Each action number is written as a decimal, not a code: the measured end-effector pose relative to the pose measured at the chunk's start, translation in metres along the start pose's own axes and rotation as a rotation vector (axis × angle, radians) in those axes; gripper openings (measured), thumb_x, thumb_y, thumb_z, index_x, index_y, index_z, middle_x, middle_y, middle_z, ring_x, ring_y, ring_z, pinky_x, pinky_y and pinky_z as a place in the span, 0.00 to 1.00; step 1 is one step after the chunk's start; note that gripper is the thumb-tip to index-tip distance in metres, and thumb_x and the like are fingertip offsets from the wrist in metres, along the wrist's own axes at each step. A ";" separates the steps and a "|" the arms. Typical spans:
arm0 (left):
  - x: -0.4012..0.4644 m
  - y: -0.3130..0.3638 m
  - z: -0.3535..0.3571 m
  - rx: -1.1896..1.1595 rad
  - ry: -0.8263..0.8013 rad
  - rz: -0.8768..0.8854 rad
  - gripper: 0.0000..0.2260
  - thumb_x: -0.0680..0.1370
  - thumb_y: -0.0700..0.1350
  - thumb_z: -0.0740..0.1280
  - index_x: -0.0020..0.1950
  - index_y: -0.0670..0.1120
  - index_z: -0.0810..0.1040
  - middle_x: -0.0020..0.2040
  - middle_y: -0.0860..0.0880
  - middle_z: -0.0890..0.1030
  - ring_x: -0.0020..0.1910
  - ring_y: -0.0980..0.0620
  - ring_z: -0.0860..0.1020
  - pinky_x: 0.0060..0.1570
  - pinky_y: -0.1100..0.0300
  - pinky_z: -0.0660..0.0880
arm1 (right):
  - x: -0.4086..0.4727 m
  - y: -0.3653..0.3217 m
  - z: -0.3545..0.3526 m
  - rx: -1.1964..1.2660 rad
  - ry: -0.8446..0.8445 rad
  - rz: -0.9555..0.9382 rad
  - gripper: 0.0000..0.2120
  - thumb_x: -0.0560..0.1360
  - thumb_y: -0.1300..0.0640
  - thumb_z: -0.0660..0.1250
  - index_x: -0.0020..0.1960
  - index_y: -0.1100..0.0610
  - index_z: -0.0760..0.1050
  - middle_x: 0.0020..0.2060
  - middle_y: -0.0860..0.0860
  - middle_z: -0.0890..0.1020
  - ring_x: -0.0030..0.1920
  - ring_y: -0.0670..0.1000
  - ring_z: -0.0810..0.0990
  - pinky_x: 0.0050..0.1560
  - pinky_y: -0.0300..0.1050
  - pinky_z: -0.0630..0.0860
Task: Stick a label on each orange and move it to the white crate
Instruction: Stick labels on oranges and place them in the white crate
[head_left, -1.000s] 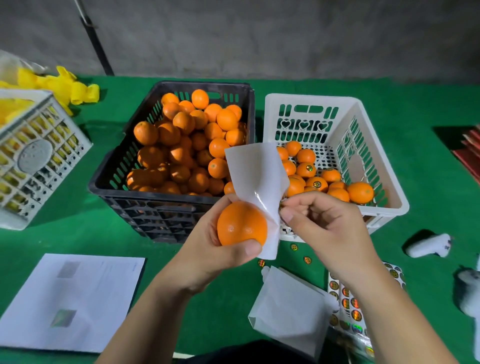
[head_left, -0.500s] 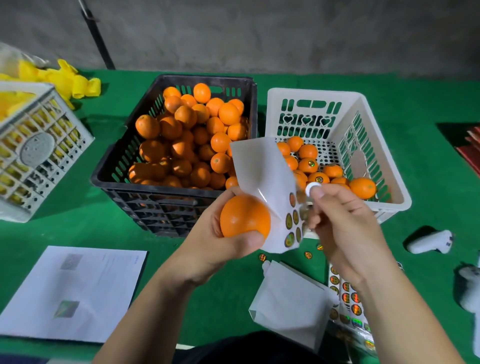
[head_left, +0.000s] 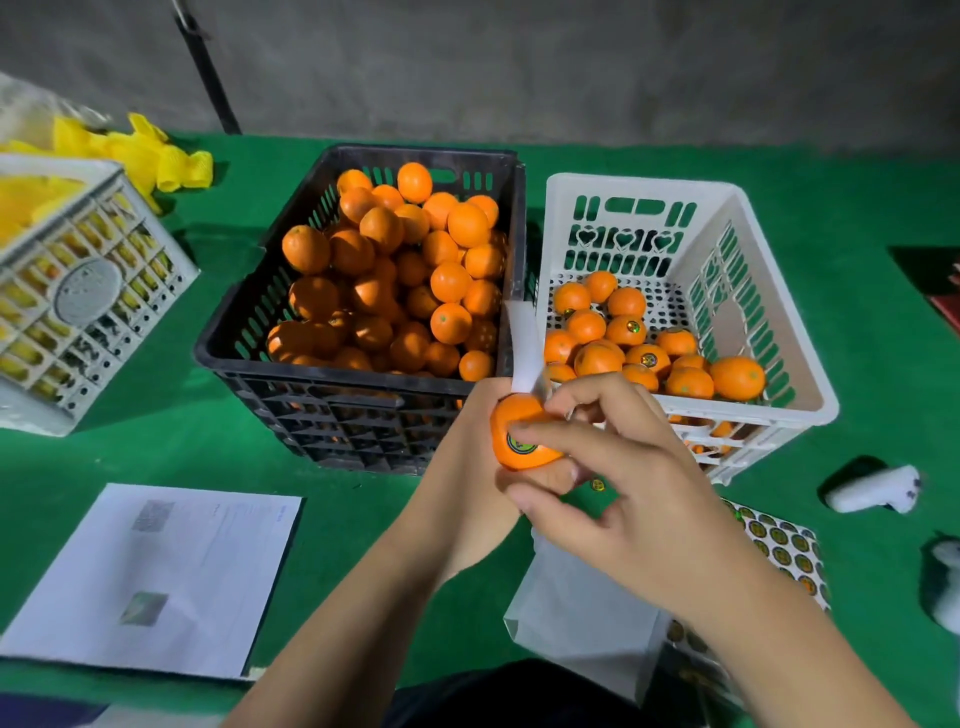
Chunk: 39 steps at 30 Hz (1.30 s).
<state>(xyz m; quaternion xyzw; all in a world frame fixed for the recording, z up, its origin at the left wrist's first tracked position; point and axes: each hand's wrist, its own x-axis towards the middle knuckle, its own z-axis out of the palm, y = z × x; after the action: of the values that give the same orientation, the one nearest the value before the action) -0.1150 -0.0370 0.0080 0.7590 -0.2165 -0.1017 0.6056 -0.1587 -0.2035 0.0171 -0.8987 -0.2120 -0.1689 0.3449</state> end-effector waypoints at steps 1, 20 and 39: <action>0.000 0.002 -0.001 0.006 0.007 0.010 0.10 0.77 0.35 0.73 0.49 0.44 0.72 0.43 0.44 0.74 0.38 0.61 0.72 0.39 0.70 0.73 | -0.002 0.001 -0.001 -0.034 -0.013 -0.010 0.18 0.77 0.45 0.72 0.62 0.53 0.85 0.58 0.53 0.77 0.56 0.55 0.74 0.55 0.51 0.74; 0.007 -0.008 -0.013 -0.852 -0.207 -0.528 0.21 0.86 0.58 0.60 0.74 0.48 0.77 0.70 0.42 0.79 0.68 0.44 0.77 0.69 0.42 0.73 | 0.011 0.025 -0.023 -0.333 -0.144 -0.377 0.27 0.83 0.43 0.68 0.77 0.56 0.73 0.74 0.52 0.75 0.70 0.59 0.77 0.65 0.58 0.74; 0.028 -0.034 -0.035 -0.592 0.112 -0.275 0.15 0.86 0.54 0.61 0.72 0.55 0.77 0.68 0.47 0.82 0.67 0.44 0.81 0.62 0.47 0.81 | 0.046 0.127 -0.020 0.431 -0.138 0.762 0.38 0.72 0.16 0.49 0.62 0.38 0.83 0.69 0.38 0.78 0.70 0.42 0.73 0.70 0.46 0.61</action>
<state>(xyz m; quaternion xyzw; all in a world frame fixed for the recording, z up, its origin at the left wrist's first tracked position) -0.0684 -0.0136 -0.0130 0.5766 -0.0395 -0.1989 0.7914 -0.0595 -0.2911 -0.0180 -0.8292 0.0818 0.0787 0.5473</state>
